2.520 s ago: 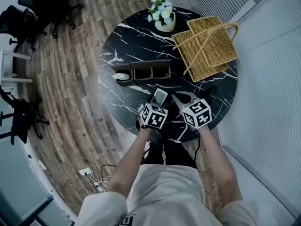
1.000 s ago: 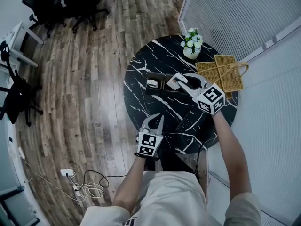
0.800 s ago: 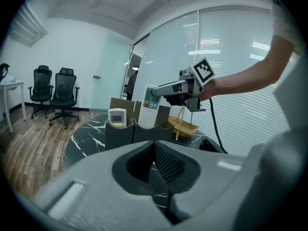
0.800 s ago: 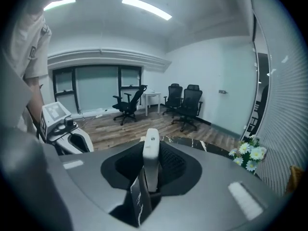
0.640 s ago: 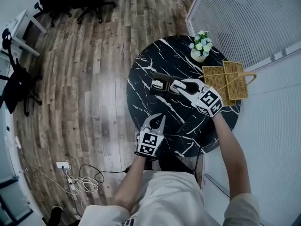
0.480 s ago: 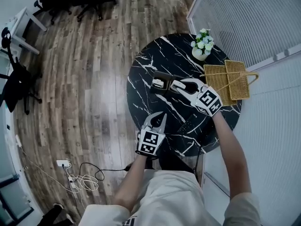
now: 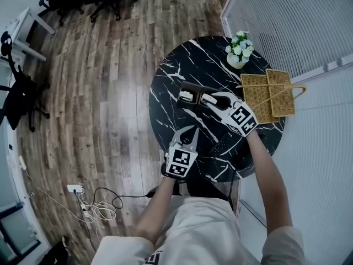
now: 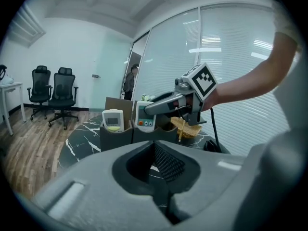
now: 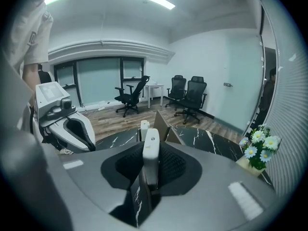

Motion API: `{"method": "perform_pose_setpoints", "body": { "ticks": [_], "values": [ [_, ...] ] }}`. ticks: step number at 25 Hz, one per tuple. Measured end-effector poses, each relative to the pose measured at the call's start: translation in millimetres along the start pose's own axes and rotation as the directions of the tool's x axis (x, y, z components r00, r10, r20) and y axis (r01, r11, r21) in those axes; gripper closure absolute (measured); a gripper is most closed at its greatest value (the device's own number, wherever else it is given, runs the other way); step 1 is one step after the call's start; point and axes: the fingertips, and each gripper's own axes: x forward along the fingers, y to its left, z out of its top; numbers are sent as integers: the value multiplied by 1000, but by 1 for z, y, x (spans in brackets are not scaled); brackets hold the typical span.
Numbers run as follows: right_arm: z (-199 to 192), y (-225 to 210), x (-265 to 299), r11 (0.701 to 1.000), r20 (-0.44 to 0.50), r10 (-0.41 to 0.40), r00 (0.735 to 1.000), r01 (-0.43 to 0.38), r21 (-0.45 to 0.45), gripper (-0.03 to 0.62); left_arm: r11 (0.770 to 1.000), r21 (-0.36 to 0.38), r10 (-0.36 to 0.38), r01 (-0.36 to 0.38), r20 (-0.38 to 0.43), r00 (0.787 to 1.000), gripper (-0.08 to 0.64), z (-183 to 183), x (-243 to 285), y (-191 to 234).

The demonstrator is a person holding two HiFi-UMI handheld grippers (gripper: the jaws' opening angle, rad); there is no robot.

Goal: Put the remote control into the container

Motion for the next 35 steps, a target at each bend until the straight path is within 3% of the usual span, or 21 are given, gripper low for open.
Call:
{"method": "perform_pose_setpoints", "body": {
  "ticks": [7,12,15,18,22,25,31,35],
  "values": [
    [-5,-7,0,998,25,-29,999,28,57,500,998,-43,50,-52,-51,997,555,-20,-3,11],
    [1,-23,-11,980,37,-151,988,145,133,475,999,-28,30,-32,-72,997,555,-22,-5,5],
    [16,-23,-23,975,62,-189,980,180,132,411,1000,-13,20,-21,-80,997,555,-26,-7,6],
    [30,-23,-46,958,115,-262,958,243,153,428,999,-19,30,-32,-87,996,555,-25,-13,9],
    [30,-20,-82,891,173,-416,893,362,274,459,1000,17,20,-18,-75,997,555,-11,-15,2],
    [11,-9,-100,826,156,-498,853,411,386,473,998,59,21,-17,-77,997,555,-1,-16,-3],
    [-36,28,-120,739,87,-567,819,458,494,543,994,110,32,-24,-67,997,555,20,-27,-7],
    [-56,57,-126,671,55,-596,801,459,582,589,998,49,30,-28,-37,999,555,31,-39,-11]
  ]
}}
